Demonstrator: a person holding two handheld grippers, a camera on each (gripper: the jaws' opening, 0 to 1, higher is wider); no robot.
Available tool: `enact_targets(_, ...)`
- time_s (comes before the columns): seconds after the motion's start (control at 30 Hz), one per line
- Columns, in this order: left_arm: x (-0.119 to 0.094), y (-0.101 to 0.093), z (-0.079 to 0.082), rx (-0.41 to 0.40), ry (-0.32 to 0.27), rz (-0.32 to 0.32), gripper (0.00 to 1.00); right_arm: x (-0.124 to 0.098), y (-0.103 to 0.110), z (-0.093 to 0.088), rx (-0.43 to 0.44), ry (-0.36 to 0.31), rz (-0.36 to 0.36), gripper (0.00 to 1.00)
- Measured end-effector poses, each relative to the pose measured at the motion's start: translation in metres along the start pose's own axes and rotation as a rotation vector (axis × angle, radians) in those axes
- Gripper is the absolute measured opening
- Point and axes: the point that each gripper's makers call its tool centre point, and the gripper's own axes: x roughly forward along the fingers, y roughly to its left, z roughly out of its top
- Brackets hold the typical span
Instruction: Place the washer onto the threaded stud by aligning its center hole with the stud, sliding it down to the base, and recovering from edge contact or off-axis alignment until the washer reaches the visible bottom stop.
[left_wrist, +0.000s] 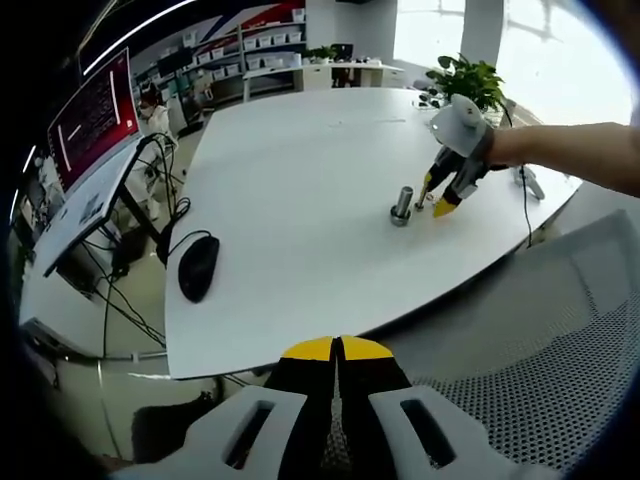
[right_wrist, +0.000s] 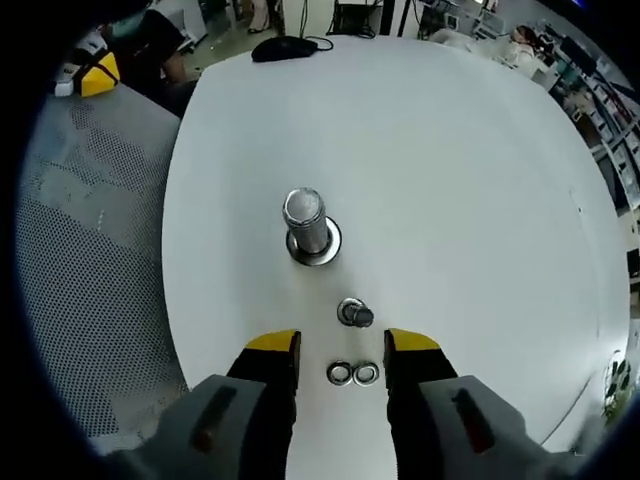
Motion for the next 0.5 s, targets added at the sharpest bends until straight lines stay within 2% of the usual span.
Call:
enact_targets(0.37, 0.000, 0.000, 0.001, 0.000, -0.006, 0.002, 0.00, -0.021, 0.007, -0.012, 0.076, -0.068, 0.010, 0.35)
enact_targets(0.5, 0.000, 0.000, 0.000, 0.000, -0.005, 0.002, 0.00, -0.022, 0.009, -0.025, 0.097, -0.065, 0.013, 0.35)
